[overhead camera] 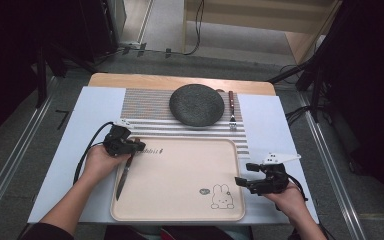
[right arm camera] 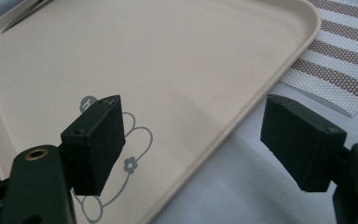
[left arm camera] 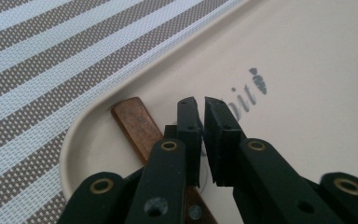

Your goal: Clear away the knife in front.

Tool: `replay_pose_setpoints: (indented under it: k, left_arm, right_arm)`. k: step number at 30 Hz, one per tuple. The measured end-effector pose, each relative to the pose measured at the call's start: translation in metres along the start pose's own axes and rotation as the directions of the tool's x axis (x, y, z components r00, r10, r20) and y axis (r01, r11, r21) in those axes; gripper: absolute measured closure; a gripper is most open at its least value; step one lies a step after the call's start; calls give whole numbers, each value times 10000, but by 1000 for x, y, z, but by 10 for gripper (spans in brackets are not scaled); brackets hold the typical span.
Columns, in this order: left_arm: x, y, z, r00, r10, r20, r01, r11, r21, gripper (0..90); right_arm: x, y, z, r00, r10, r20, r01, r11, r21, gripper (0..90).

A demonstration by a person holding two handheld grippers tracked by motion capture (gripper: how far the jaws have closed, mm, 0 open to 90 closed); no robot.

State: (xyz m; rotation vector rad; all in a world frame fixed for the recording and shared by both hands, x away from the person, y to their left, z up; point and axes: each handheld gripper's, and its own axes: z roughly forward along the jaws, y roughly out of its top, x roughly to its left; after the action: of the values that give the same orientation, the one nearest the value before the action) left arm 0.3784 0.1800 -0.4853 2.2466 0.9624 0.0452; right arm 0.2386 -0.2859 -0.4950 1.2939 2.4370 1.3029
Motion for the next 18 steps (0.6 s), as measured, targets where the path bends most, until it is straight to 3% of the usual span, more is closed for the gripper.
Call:
replay_pose_setpoints:
  k: [8, 13, 18]
  left_arm:
    - [-10, 6, -12, 9983, 41, 579, -10, 9985, -541, 740]
    - [-17, 7, -21, 9959, -162, 893, 244, 9954, -924, 602]
    - [-25, 6, -30, 9935, -53, 1140, 193, 9923, -1223, 476]
  right_arm:
    - [-1, 0, -1, 10000, 15, 21, -15, 10000, -85, 199]
    - [0, 1, -1, 10000, 9, -88, -11, 9998, -194, 203]
    - [0, 1, -2, 9998, 53, -198, -60, 9994, -345, 203]
